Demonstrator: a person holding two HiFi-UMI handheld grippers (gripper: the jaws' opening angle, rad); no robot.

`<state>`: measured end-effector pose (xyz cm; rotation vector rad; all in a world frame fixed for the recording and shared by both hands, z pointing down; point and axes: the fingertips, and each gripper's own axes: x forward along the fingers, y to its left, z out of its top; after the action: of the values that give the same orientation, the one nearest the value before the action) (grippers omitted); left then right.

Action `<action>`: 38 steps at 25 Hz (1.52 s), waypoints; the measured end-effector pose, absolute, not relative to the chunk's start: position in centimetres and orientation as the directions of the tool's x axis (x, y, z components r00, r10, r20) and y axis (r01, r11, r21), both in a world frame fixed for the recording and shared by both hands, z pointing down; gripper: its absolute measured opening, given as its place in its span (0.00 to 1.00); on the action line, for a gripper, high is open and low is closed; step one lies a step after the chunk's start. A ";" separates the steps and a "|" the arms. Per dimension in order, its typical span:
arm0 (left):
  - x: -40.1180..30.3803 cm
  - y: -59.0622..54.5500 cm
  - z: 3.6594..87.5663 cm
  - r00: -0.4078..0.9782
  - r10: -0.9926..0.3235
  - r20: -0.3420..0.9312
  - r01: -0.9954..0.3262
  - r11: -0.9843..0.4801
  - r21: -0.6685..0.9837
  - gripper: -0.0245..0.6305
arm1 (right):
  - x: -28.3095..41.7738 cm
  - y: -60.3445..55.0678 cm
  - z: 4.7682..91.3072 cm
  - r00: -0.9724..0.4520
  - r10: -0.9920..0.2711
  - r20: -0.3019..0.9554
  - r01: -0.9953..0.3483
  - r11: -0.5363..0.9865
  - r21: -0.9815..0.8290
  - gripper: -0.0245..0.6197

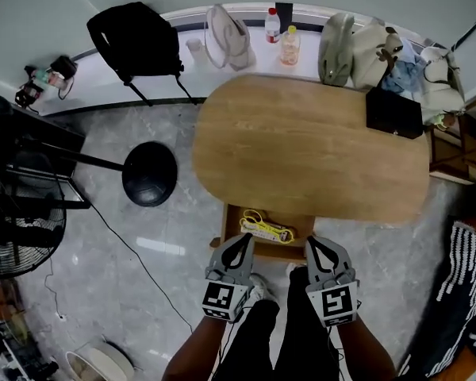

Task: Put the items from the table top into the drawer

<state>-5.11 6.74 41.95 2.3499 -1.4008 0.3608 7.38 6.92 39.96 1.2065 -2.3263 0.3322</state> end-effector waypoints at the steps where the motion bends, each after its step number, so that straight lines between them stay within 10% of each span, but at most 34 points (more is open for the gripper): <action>1: -4.8 6.7 40.7 0.474 -0.786 0.397 -0.880 -0.434 0.191 0.07 | 7.8 6.8 38.1 -0.482 -0.715 0.506 -0.827 0.562 0.007 0.03; 17: -1.9 9.3 20.4 0.528 -0.815 0.240 -0.849 -0.501 0.167 0.07 | 13.1 9.5 16.1 -0.384 -0.892 0.239 -0.917 0.399 0.014 0.03; 38: -1.4 13.4 17.3 0.564 -0.800 0.204 -0.825 -0.555 0.105 0.07 | 12.1 13.5 12.1 -0.370 -0.911 0.183 -0.914 0.392 0.102 0.03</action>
<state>-1.40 13.40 17.35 2.6074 -1.3710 0.1964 12.11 13.50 12.10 1.6249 -2.4389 0.0243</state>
